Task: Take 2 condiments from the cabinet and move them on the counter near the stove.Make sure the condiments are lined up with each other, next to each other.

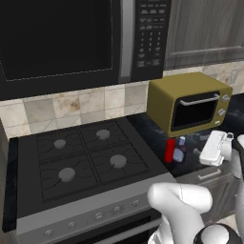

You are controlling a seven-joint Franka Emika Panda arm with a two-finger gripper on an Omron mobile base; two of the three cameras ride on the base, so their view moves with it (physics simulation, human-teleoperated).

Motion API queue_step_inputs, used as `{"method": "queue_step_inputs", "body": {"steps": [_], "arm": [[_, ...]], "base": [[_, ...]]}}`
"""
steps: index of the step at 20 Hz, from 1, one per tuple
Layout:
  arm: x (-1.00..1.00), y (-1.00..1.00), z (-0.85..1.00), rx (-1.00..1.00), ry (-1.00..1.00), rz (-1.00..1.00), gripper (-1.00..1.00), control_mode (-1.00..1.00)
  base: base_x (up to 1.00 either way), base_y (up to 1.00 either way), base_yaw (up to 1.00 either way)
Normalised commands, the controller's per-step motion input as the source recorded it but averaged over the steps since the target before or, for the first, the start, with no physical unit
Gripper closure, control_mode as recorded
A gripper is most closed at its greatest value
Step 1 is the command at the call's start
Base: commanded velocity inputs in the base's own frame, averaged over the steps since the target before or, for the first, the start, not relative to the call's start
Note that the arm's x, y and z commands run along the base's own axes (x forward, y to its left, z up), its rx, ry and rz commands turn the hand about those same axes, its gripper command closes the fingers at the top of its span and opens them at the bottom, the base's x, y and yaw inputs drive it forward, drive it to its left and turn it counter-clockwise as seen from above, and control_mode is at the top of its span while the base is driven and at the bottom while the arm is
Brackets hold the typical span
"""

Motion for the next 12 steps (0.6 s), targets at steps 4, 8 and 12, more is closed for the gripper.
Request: {"method": "queue_step_inputs", "body": {"steps": [4,8,12], "arm": [[-0.19,0.66,0.77,0.00,-0.01,0.00,-1.00,-1.00],[-0.16,0.76,0.75,0.00,0.00,0.00,-1.00,-1.00],[-0.13,0.75,0.74,0.00,0.00,0.00,-1.00,-1.00]], "base": [[0.00,0.00,0.00],[0.00,0.00,0.00],[0.00,0.00,0.00]]}}
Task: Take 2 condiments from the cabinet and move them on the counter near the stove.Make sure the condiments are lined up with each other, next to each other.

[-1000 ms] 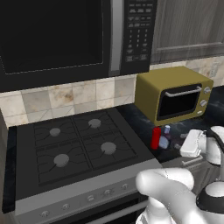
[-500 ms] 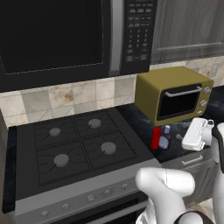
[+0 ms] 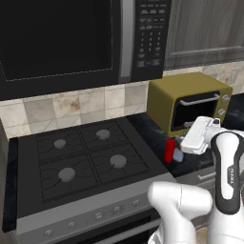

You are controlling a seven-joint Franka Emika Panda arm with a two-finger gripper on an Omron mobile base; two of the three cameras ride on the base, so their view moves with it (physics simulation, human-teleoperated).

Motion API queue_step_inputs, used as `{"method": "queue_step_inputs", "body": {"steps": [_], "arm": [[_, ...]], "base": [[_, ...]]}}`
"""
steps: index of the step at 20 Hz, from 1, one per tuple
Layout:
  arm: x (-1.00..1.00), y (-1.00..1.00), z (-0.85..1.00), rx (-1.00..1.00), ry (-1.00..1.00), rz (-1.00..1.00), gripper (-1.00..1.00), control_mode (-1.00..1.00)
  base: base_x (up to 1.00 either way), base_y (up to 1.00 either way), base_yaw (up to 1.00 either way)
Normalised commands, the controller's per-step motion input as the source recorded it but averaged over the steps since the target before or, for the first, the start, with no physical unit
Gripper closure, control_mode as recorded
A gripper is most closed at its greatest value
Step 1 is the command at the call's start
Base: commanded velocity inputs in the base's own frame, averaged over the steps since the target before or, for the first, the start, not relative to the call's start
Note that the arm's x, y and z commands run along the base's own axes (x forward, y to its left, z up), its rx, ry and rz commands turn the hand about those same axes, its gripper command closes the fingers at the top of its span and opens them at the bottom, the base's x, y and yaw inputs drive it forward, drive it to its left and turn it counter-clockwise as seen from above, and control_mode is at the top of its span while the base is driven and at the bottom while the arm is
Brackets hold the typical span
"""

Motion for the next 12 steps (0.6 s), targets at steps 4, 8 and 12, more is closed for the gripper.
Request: {"method": "queue_step_inputs", "body": {"steps": [4,8,12], "arm": [[-0.01,0.84,0.64,0.00,0.08,0.00,-1.00,-1.00],[0.00,0.85,0.47,0.00,0.13,-0.02,-1.00,-1.00],[0.00,0.75,0.38,0.00,0.19,0.00,-1.00,-1.00]], "base": [[0.00,0.00,0.00],[0.00,0.00,0.00],[0.00,0.00,0.00]]}}
